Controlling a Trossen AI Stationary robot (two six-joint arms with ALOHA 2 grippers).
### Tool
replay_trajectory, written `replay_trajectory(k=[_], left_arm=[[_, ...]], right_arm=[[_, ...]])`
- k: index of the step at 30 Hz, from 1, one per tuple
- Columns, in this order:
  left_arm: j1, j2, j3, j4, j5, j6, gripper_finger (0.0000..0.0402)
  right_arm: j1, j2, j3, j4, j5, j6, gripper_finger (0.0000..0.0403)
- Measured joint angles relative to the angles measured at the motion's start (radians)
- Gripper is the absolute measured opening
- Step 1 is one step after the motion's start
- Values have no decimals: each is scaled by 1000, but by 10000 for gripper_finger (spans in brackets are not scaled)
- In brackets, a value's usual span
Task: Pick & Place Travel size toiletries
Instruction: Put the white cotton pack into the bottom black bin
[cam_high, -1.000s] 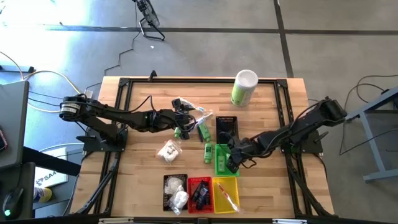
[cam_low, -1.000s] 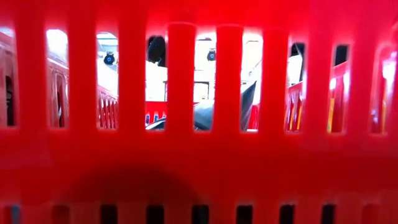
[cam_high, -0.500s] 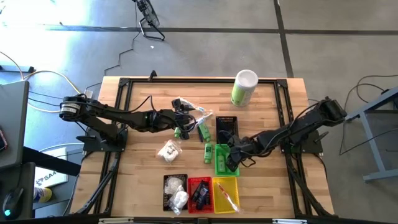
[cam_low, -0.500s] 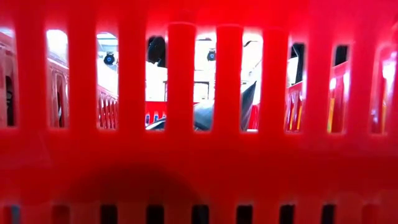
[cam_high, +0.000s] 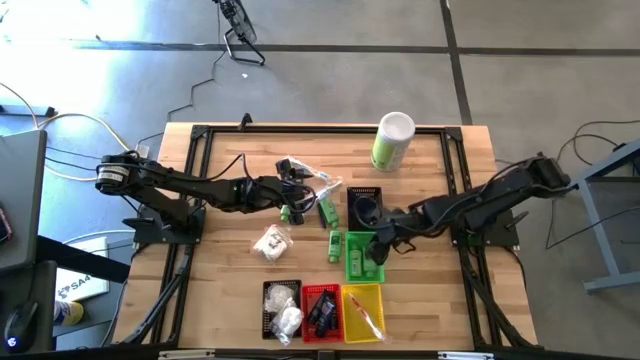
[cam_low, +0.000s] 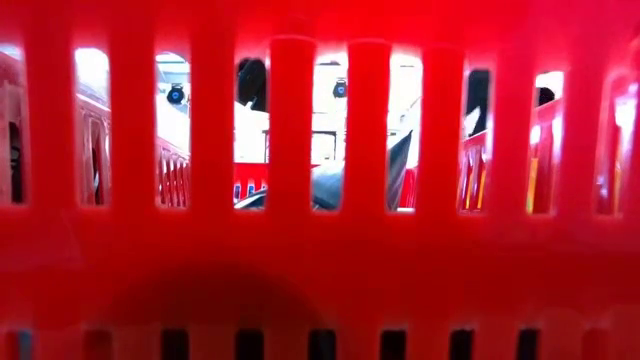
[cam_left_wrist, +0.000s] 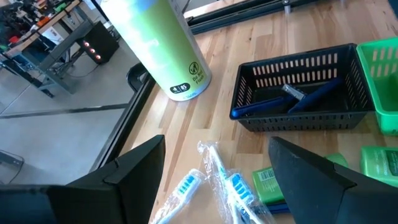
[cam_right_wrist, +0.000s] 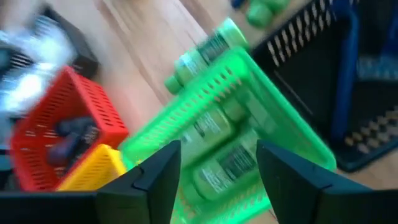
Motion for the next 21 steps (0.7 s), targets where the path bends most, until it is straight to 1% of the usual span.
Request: replay_trajectory(k=[2,9,13,18,21], left_arm=[[0,0,0,0,0,0,278],[0,0,0,-1,0,-10,277],[0,0,0,-17,1,-94,277],[0,0,0,-113,1,-196,277],[0,0,0,-187,9,-285,277]], right_arm=[[-15,-21,2,10,2,-39,194],[-45,-71,0,53,84,-196,174],[-47,-72,0,121,147,-316,167],[-47,-72,0,205,279,-456,160],[-47,-72,0,248,318,-517,157]])
